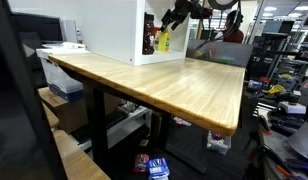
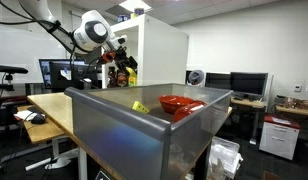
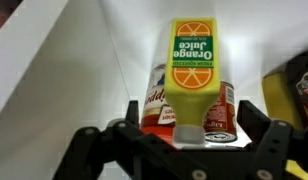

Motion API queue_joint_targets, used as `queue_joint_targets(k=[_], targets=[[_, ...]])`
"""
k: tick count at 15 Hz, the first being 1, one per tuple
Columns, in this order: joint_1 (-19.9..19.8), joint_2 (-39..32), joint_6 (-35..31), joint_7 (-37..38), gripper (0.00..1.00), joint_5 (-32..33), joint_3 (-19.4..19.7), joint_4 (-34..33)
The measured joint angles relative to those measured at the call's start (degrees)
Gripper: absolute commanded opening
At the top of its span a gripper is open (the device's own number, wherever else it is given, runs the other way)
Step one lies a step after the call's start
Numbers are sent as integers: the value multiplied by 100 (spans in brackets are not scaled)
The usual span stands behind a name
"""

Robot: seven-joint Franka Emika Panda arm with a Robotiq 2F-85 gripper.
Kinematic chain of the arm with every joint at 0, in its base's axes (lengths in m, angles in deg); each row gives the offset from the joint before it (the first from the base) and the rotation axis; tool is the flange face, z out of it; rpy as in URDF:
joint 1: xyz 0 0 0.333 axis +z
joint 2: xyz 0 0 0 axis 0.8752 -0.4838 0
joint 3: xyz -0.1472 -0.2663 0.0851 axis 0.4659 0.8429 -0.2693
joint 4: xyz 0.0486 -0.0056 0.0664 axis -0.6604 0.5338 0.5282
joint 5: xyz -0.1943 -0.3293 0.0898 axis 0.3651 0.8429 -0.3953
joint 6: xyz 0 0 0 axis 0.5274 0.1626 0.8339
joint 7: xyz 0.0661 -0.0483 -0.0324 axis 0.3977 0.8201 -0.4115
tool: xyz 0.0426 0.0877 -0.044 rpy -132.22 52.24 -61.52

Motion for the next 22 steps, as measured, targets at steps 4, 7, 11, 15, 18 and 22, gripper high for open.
queue_joint_targets(k=[4,7,11,15,18,22], targets=[[53,97,37,21,100,-8,-42,0],[55,144,56,47,100,-8,-69,0],[55,261,284,160,100,-2,-126,0],[55,441,554,291,100,0,-221,0],[43,517,648,443,100,59,-275,0],[-15,526,751,741,100,269,-278,-1]])
